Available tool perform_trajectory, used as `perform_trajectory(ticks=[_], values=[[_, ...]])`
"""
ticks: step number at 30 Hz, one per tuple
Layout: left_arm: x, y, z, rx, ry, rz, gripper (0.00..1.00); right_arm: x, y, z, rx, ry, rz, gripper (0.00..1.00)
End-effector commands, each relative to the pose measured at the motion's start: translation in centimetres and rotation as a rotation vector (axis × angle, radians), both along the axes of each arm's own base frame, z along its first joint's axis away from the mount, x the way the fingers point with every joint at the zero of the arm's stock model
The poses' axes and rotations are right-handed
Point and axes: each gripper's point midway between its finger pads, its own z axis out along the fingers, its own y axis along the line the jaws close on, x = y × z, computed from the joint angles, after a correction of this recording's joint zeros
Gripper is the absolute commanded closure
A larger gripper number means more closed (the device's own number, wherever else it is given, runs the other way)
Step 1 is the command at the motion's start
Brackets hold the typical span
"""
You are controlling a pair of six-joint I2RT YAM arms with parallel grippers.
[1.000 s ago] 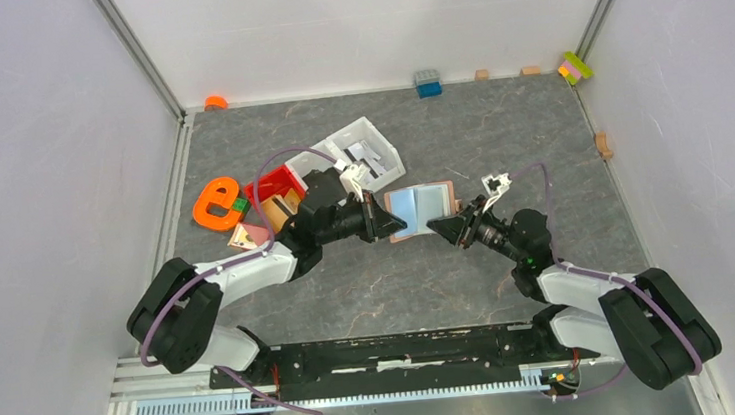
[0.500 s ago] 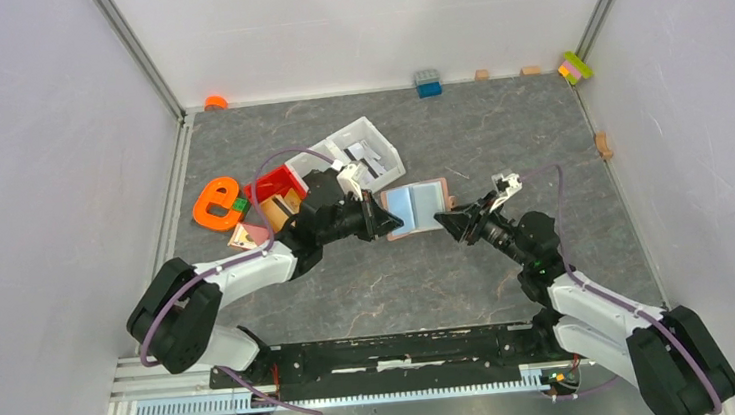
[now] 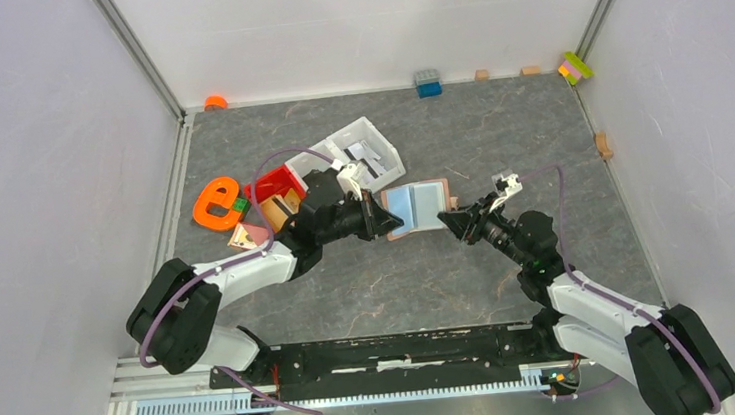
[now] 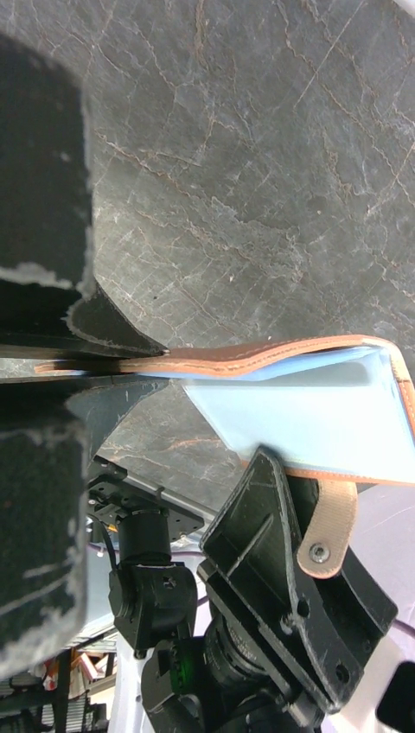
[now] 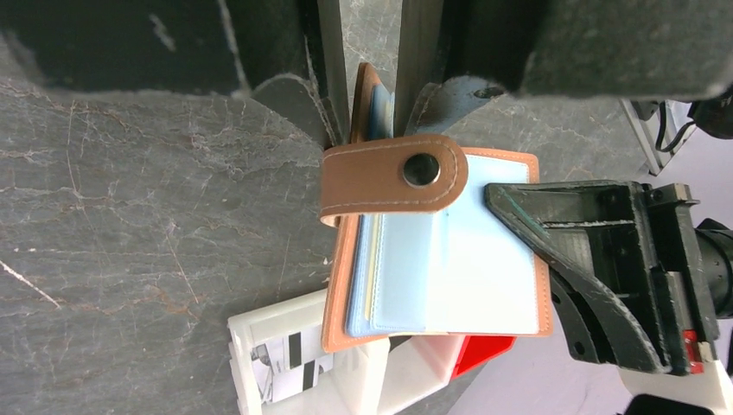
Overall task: Take the credit cards out of the card holder
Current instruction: Remove the credit card from the card holder.
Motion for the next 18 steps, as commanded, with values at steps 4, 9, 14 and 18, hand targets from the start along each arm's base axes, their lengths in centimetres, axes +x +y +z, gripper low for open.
perform_trajectory(ticks=[4, 9, 14, 18], values=[[-1.1, -2.1, 4.6, -0.163, -0.060, -0.119, 0.87, 0.1, 1.3, 0.9, 0.014, -0.025, 0.068, 0.74], [-1.8, -2.8, 5.1, -0.199, -0.055, -0.181, 0.87, -0.2, 1.7, 1.2, 0.020, -0.033, 0.090, 0.76], [-2.1, -3.4, 4.7, -0.195, -0.038, -0.207, 0.87, -0.4, 2.0, 1.5, 0.018, -0.050, 0.101, 0.75], [-2.3, -3.7, 4.7, -0.183, -0.047, -0.216, 0.87, -0.5, 2.4, 1.4, 0.012, -0.046, 0.117, 0.75]])
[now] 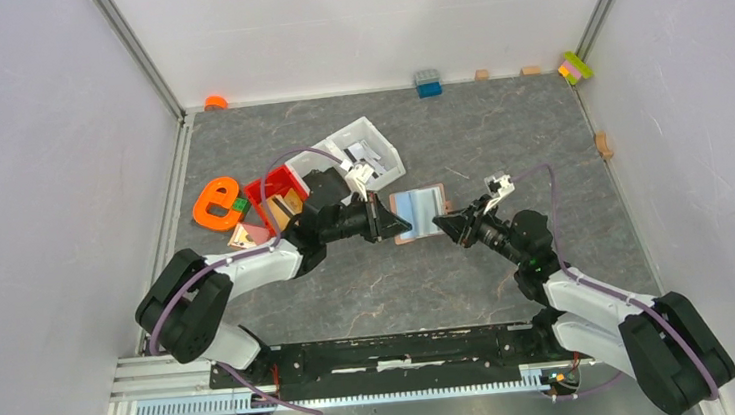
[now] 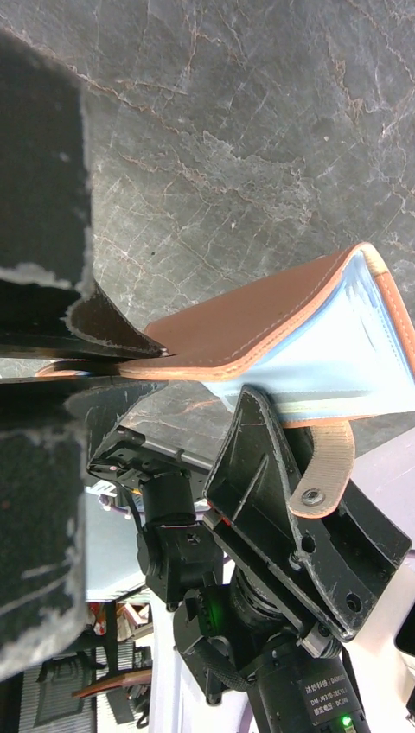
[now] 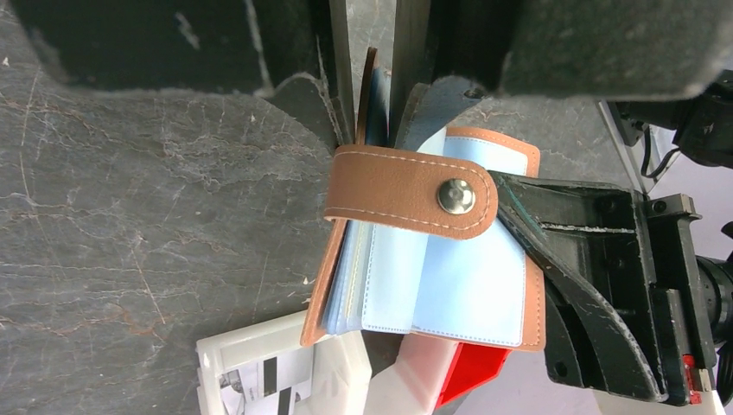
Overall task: Take the credit cards out of the card holder
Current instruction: Remove the credit card from the card holder.
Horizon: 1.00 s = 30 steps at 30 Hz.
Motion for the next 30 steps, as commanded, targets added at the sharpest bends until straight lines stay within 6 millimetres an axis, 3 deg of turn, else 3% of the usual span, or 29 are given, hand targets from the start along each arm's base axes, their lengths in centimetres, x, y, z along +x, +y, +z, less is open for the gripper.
perform_trajectory(ticks=[1, 7, 9, 11, 15, 20, 25, 28, 30], values=[[-1.0, -2.1, 4.4, -0.107, -0.083, -0.097, 0.87, 0.1, 1.3, 2.5, 0.021, -0.075, 0.054, 0.75], [-1.1, -2.2, 4.4, -0.099, -0.095, -0.096, 0.86, 0.0, 2.0, 2.0, 0.012, -0.059, 0.080, 0.75], [-0.9, -2.1, 4.2, -0.089, -0.094, -0.088, 0.76, -0.1, 2.3, 2.1, 0.015, -0.059, 0.091, 0.77], [-0.5, -1.9, 3.8, -0.060, -0.088, -0.060, 0.59, -0.3, 2.5, 2.1, 0.019, -0.058, 0.104, 0.83], [0.9, -1.0, 2.2, 0.040, -0.082, 0.029, 0.41, -0.7, 2.7, 2.6, 0.042, -0.066, 0.121, 0.93], [1.2, -1.1, 1.0, 0.074, -0.055, 0.039, 0.27, -1.4, 3.1, 3.1, 0.077, -0.076, 0.155, 0.96], [1.9, -0.7, -0.2, 0.129, -0.039, 0.078, 0.29, -2.1, 3.7, 3.6, 0.102, -0.087, 0.193, 0.97], [2.2, -0.5, -0.4, 0.142, -0.037, 0.096, 0.42, -2.3, 3.9, 3.8, 0.104, -0.093, 0.203, 0.95], [2.4, -0.4, -0.6, 0.153, -0.035, 0.108, 0.54, -2.3, 3.9, 3.9, 0.105, -0.096, 0.199, 0.85]])
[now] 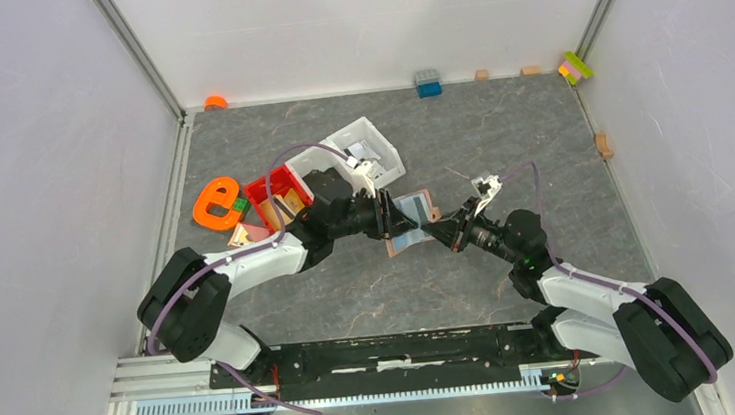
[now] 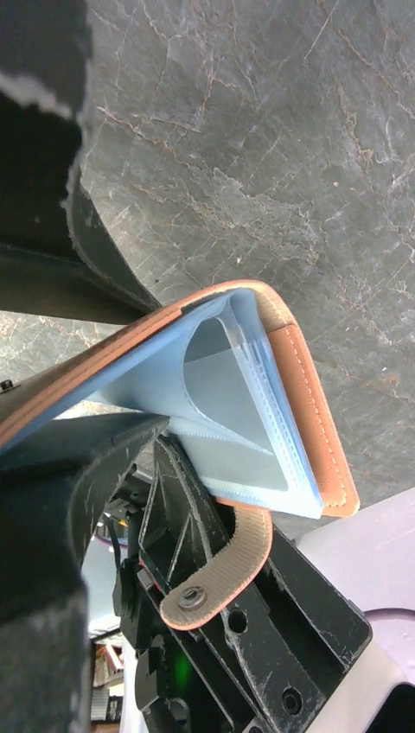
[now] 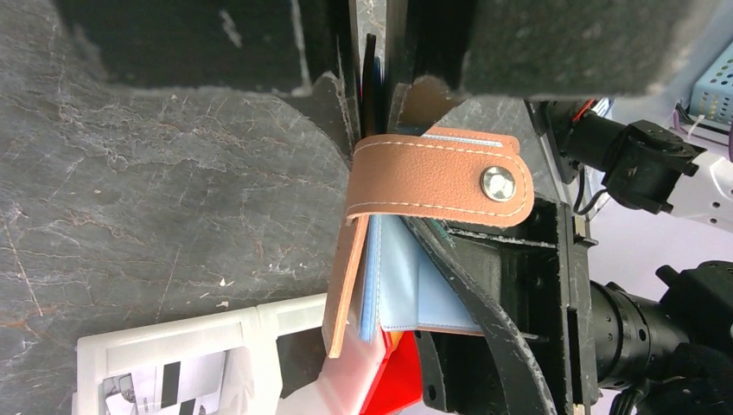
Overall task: Take the credit cards out of the card holder
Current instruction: Remove the credit card from the card holder.
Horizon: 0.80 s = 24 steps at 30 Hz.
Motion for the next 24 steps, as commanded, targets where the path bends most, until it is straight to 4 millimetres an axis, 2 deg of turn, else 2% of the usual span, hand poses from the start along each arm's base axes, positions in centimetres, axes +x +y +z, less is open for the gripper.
perform_trajectory(ticks=[1, 3, 7, 10, 16, 18, 21, 23, 24], values=[[1.4, 0.1, 0.2, 0.042, -0.051, 0.039, 0.60, -0.3, 0.6, 2.5, 0.052, -0.081, 0.031, 0.78], [1.4, 0.2, 0.1, 0.047, -0.050, 0.048, 0.70, -0.1, 0.3, 2.3, 0.041, -0.080, 0.009, 0.71], [1.5, 0.3, 0.3, 0.045, -0.053, 0.050, 0.74, 0.3, -0.4, 2.4, 0.034, -0.090, -0.039, 0.66], [1.2, 0.0, 0.6, 0.029, -0.055, 0.029, 0.74, 0.6, -0.7, 2.2, 0.018, -0.084, -0.065, 0.68], [0.4, -0.5, 2.0, -0.030, -0.076, -0.022, 0.72, 1.2, -0.6, 1.0, -0.013, -0.030, -0.070, 0.79], [0.3, -0.4, 2.2, -0.034, -0.084, -0.023, 0.72, 1.3, -0.4, 0.8, -0.017, -0.016, -0.060, 0.78], [0.0, -0.6, 2.6, -0.055, -0.093, -0.044, 0.72, 1.2, 0.1, 0.6, -0.016, -0.001, -0.031, 0.70], [-0.3, -0.9, 2.8, -0.072, -0.092, -0.065, 0.73, 1.0, 0.4, 0.5, -0.010, 0.008, -0.010, 0.70], [-0.5, -1.0, 3.0, -0.081, -0.092, -0.075, 0.73, 1.0, 0.4, 0.5, -0.007, 0.011, -0.007, 0.74]])
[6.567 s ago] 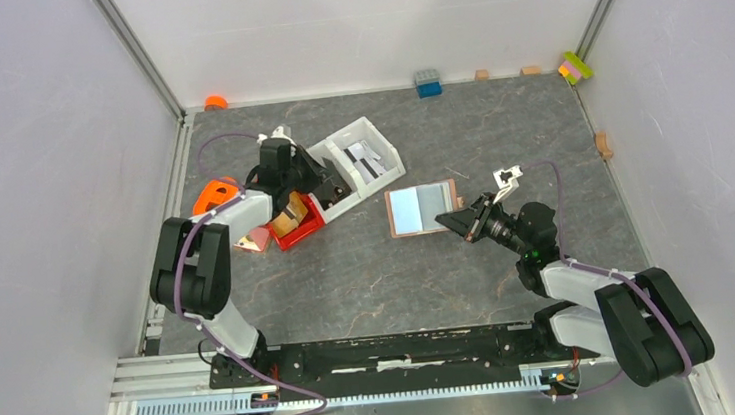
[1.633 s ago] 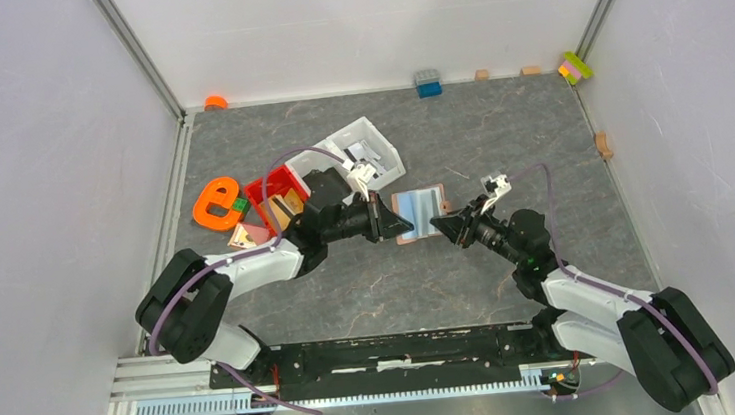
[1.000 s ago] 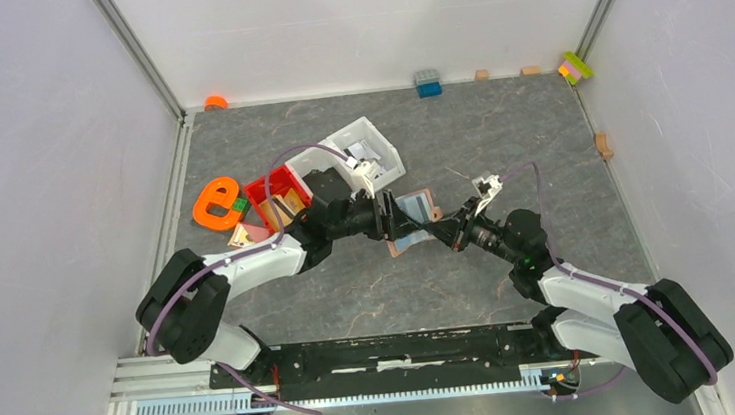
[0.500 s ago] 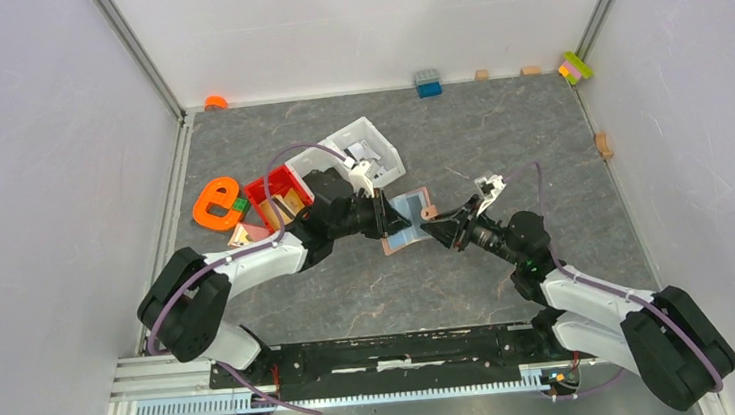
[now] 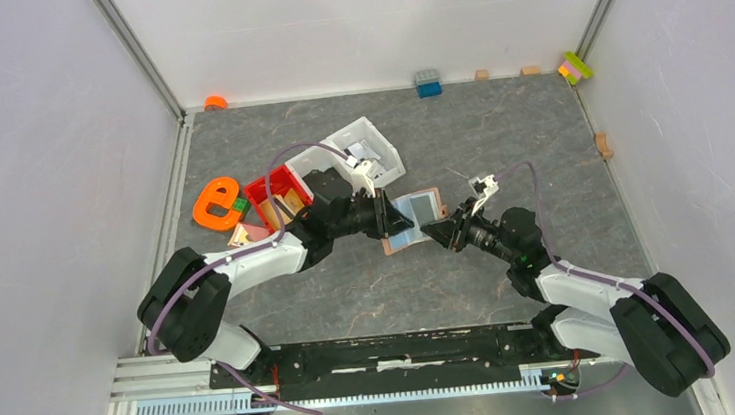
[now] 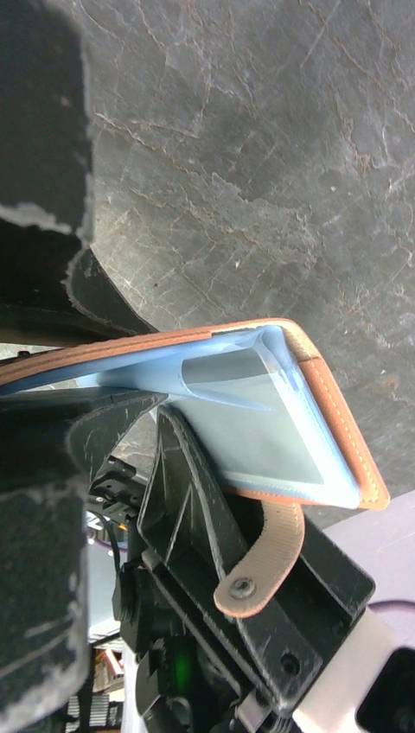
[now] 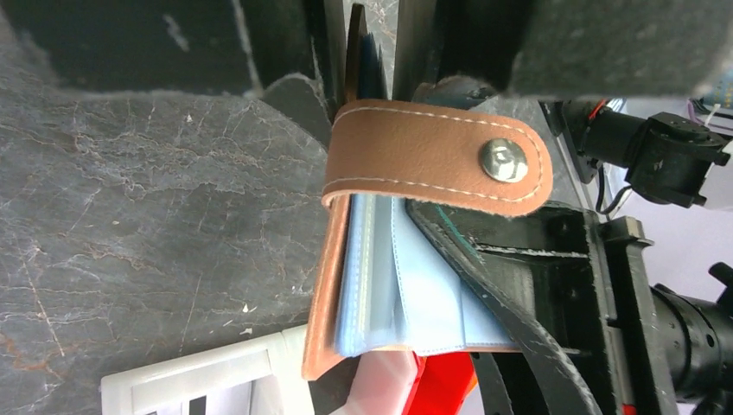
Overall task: Take the credit cards out of the card holder
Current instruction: Remove the credit card from the card holder.
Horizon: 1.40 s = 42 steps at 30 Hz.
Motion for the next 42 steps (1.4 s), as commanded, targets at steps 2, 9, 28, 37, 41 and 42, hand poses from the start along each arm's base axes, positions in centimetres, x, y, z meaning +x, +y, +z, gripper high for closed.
perform_trajectory(ticks=[2, 9, 28, 37, 41, 42], values=[[-0.6, -1.3, 3.2, -0.101, -0.082, -0.081, 0.73, 0.5, 0.8, 1.9, 0.037, -0.038, 0.035, 0.85], [1.4, 1.0, 1.8, 0.013, -0.089, 0.084, 0.37, 1.5, -1.0, 1.9, -0.008, -0.060, -0.078, 0.96], [1.0, 0.3, 1.9, 0.007, -0.102, 0.046, 0.16, 0.8, -0.1, 2.5, -0.013, -0.094, -0.038, 1.00], [3.0, 2.0, -1.1, 0.176, -0.042, 0.171, 0.16, 0.2, 0.8, 3.1, -0.029, -0.134, -0.023, 1.00], [4.0, 3.4, -2.3, 0.273, -0.022, 0.246, 0.19, 1.0, -1.1, 3.4, -0.049, -0.156, -0.135, 1.00], [4.1, 3.6, -2.4, 0.283, -0.021, 0.256, 0.19, 1.2, -1.7, 3.4, -0.053, -0.159, -0.171, 1.00]])
